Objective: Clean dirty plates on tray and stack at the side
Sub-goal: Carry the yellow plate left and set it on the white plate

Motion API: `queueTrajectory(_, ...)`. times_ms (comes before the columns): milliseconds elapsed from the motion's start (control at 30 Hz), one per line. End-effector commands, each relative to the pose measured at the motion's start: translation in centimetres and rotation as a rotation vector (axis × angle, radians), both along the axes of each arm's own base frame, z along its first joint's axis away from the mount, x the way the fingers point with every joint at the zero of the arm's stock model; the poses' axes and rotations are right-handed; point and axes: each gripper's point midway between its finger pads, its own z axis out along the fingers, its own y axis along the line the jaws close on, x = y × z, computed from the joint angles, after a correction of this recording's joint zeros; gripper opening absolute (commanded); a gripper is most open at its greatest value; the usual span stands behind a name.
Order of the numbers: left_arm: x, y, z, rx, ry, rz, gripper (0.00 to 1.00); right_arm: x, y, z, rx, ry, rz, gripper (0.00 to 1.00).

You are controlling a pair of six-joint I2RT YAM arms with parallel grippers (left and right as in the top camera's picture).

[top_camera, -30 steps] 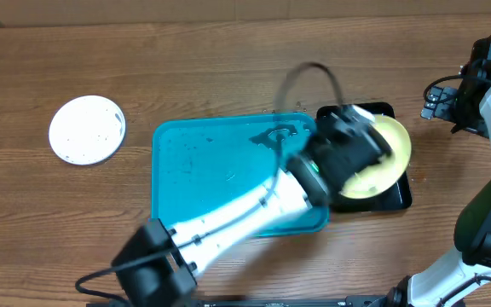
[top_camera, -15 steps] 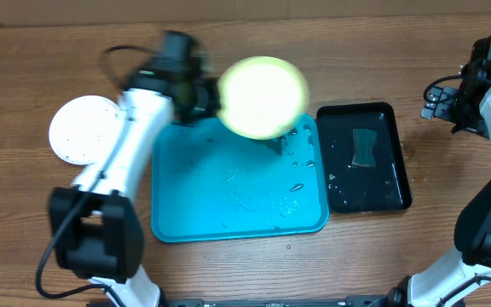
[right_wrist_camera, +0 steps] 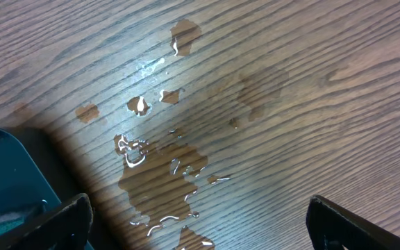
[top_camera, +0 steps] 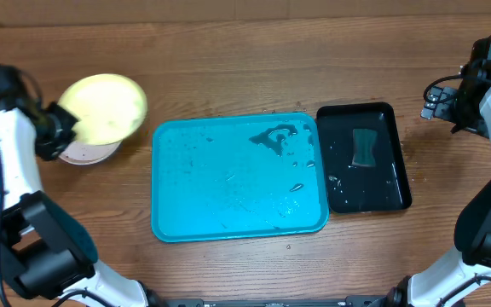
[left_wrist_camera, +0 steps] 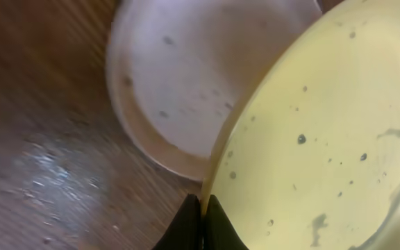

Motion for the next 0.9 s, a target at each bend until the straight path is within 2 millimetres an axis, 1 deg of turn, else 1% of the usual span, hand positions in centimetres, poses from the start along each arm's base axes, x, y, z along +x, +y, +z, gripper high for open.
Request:
queueTrajectory(0,-1.4,4.1,0.2,0.12,0.032,0.083,0.04,0.3,-0.3,0.4,-0.007,-0.016,-0.008,1.0)
queueTrajectory(100,-0.9,4.9,0.2,0.148,0.007,0.094,0.04,0.3,-0.3,0.4,-0.007,-0.016,-0.008,1.0)
queueTrajectory(300,0.2,4.5,-1.0,0.165,-0.027,0.087,0.04,0.3,-0.3,0.4,-0.007,-0.016,-0.008,1.0)
queueTrajectory(467,0.3,5.4,-2.1,0.229,-0.034,0.102,0.04,0.3,-0.3,0.4,-0.007,-0.016,-0.008,1.0)
queueTrajectory(600,0.3,5.5,-2.7,0.237,-0.038,0.105,0.04,0.3,-0.3,0.4,-0.007,-0.016,-0.008,1.0)
queueTrajectory(633,0.3,5.5,-2.8,0.236,-0.036,0.105,0.1,0.3,-0.3,0.5,-0.007,-0.016,-0.008,1.0)
queueTrajectory(667,0.2,5.4,-2.9,0.233,-0.034,0.103,0.22,0.3,-0.3,0.4,-0.007,-0.016,-0.008,1.0)
queueTrajectory(700,0.2,5.2,-3.0,0.225,-0.037,0.1,0.54,0.3,-0.3,0.5,-0.007,-0.016,-0.008,1.0)
queueTrajectory(733,0.4,4.9,-3.1,0.207,-0.045,0.092,0.83,0.3,-0.3,0.4,-0.007,-0.016,-0.008,1.0)
queueTrajectory(767,0.7,4.3,-3.1,0.175,-0.061,0.078,0.98,0.3,-0.3,0.4,-0.007,-0.016,-0.008,1.0)
queueTrajectory(800,1.1,3.6,-3.1,0.137,-0.084,0.054,1.0,0.3,-0.3,0.4,-0.007,-0.016,-0.008,1.0)
queueTrajectory(867,2.6,1.0,-2.7,0.031,-0.163,-0.067,1.0,0.3,-0.3,0.4,-0.007,-0.016,-0.008,1.0)
